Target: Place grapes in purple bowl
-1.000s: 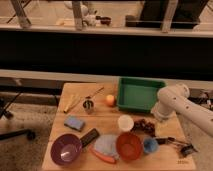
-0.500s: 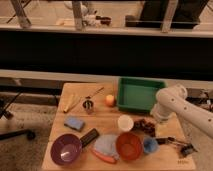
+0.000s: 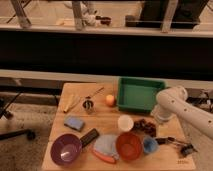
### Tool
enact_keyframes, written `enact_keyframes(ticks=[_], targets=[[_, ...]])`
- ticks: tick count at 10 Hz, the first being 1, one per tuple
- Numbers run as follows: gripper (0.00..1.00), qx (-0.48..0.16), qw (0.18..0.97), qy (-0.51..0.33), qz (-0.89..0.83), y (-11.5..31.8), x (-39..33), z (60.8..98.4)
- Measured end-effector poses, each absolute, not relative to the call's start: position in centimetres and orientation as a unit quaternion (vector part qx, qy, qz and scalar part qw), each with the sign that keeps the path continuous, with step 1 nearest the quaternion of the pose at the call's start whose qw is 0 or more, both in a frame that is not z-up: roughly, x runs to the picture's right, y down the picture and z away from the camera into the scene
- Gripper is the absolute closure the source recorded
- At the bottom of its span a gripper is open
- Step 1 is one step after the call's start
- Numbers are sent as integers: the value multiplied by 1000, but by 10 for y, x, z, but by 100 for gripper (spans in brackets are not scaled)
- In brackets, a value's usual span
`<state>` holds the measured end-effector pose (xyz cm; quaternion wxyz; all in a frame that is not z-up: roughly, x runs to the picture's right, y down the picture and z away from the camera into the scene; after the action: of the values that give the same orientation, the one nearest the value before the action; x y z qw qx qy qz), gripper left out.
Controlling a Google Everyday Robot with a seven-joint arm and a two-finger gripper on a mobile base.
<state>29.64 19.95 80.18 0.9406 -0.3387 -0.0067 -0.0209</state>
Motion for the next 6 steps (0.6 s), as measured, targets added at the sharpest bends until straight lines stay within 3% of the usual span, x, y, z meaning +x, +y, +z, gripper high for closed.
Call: enact_keyframes(ticks=[6], targets=[[20, -338, 941, -13, -25, 201, 297, 805]])
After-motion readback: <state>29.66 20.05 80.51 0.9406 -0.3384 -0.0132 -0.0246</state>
